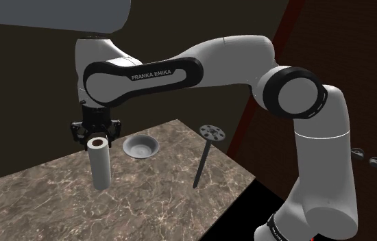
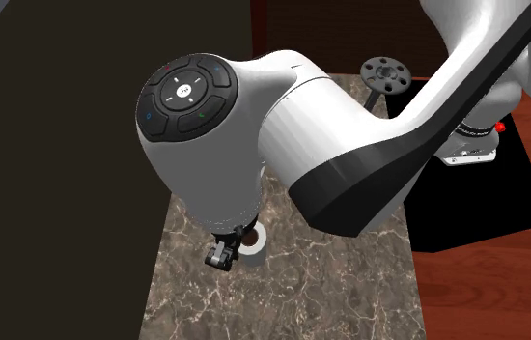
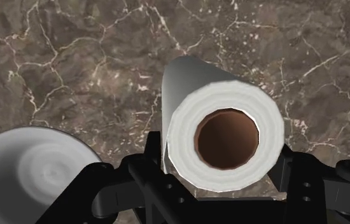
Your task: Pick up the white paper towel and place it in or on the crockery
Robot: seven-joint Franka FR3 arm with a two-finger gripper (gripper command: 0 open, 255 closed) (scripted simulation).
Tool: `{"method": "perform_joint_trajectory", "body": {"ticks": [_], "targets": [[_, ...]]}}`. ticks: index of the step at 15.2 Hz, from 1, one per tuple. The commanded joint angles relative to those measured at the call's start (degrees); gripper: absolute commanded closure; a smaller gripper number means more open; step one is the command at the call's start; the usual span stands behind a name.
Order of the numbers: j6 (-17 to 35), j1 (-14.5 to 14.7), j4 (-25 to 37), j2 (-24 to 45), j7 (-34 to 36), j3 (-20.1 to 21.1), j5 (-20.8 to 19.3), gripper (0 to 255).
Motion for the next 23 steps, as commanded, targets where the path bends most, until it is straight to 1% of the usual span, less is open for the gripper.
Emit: {"method": "perform_joint_trajectory", "body": {"ticks": [1, 9, 23], "targets": [[0.01, 0.01, -0.02, 0.03, 0.0, 0.0, 0.01, 255], [0.01, 0.01, -0.02, 0.03, 0.0, 0.01, 0.01, 255], [-10.11, 0.75, 9.09, -1.16, -0.24, 0.5, 0.63, 255]]}}
